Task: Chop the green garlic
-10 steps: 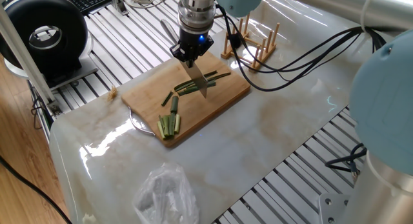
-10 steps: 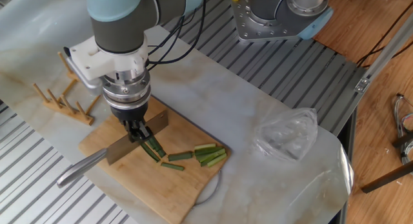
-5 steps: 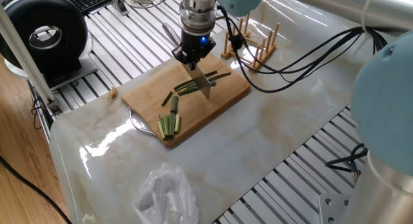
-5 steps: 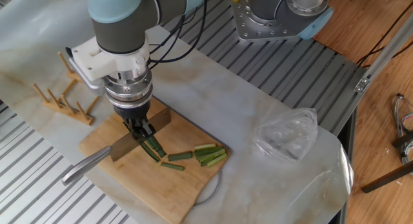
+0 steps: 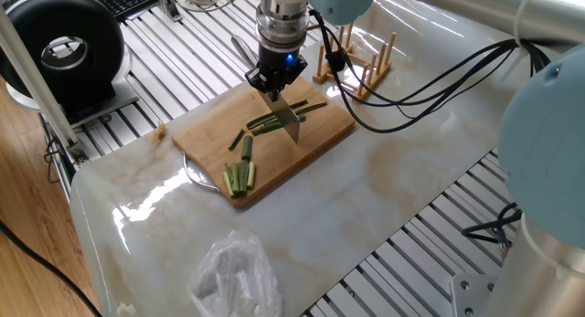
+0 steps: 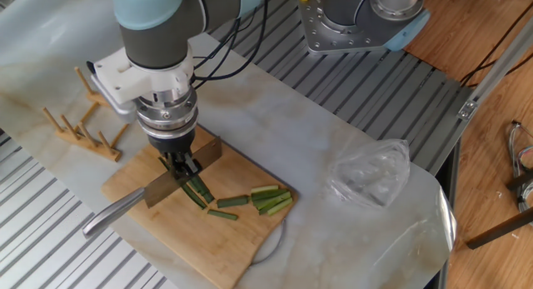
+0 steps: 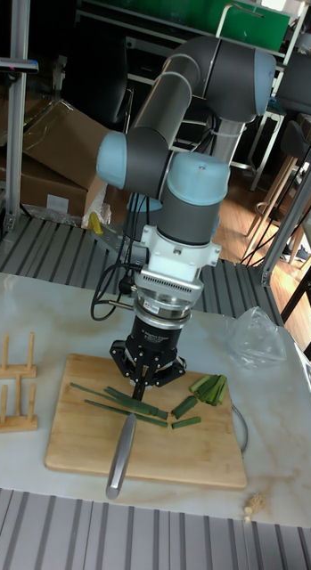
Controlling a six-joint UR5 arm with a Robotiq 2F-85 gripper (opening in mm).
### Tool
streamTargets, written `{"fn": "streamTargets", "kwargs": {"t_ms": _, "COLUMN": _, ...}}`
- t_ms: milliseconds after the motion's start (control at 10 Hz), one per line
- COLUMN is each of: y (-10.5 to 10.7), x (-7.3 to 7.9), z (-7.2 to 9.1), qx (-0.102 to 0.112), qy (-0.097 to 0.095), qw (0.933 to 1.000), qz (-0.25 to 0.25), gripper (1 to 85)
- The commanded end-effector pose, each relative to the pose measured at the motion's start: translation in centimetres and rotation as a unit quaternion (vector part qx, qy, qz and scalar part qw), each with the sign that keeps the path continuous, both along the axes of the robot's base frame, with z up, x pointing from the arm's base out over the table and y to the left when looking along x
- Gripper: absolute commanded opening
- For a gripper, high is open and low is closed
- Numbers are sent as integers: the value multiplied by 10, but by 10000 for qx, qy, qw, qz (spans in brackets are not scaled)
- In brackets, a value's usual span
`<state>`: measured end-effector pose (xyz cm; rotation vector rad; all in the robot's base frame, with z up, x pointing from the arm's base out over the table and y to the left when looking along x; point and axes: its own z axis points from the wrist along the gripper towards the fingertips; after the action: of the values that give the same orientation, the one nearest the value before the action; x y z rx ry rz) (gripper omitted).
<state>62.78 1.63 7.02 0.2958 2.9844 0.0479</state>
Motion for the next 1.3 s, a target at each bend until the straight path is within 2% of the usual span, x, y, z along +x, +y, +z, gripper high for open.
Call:
{"fn": "streamTargets", "kwargs": {"t_ms": 0, "y": 2, "x": 0, "z": 0, "qx": 66, "qy": -11, "qw": 10000, "qz": -28, "gripper": 10}}
{"fn": "streamTargets", "kwargs": {"t_ms": 1200, "y": 3, "x": 2, "z": -7, "qx": -12, "qy": -73, "qw": 10000, "qz": -21, "gripper": 10}}
